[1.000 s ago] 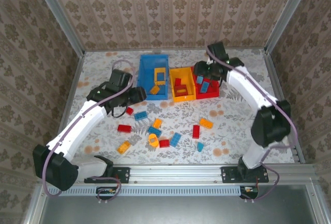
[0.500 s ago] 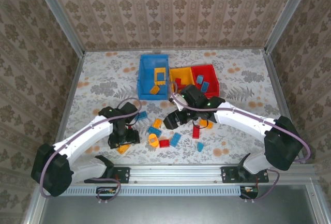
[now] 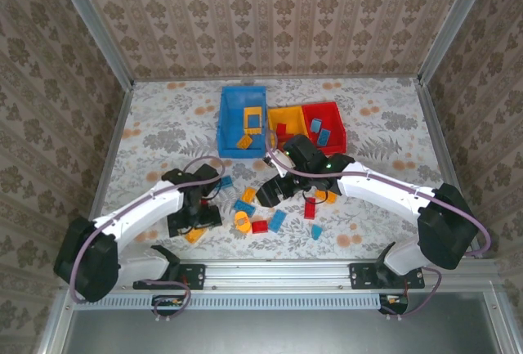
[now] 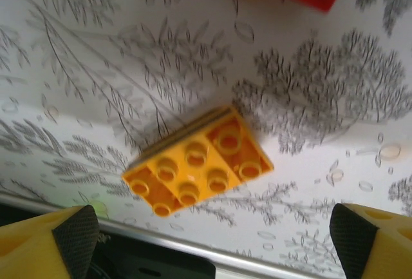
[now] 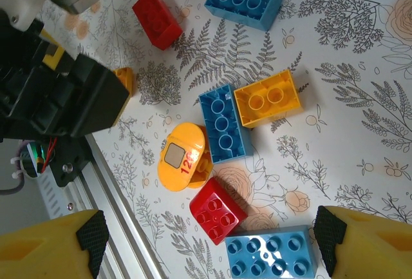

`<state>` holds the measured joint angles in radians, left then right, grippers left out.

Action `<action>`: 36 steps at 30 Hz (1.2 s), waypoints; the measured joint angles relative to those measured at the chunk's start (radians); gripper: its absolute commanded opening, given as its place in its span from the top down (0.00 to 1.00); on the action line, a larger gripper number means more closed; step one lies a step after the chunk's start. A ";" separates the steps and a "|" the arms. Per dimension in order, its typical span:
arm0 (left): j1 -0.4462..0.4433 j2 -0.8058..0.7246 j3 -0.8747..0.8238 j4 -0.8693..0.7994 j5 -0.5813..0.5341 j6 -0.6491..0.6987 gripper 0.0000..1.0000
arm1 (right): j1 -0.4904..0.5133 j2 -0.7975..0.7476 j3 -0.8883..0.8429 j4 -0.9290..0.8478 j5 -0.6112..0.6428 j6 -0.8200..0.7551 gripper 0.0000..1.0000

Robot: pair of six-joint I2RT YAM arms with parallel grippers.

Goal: Sort the legos into containers by color

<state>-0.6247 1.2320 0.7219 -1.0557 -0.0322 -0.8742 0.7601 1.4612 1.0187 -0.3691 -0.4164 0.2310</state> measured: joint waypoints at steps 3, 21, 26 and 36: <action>0.037 0.044 0.011 0.047 -0.018 0.051 0.07 | 0.000 0.000 0.000 0.000 0.000 0.000 0.14; -0.014 0.027 -0.122 0.190 0.140 0.044 0.24 | -0.008 0.000 0.000 0.000 0.005 0.008 0.14; -0.078 0.027 -0.121 0.190 0.137 -0.006 0.35 | -0.010 0.000 0.000 0.000 0.005 0.011 0.14; -0.108 0.027 -0.133 0.193 0.107 -0.083 0.68 | -0.011 0.000 0.000 0.003 -0.007 0.018 0.14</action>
<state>-0.7330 1.2591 0.5892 -0.8631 0.0746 -0.9569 0.7486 1.4612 1.0187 -0.3656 -0.4236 0.2493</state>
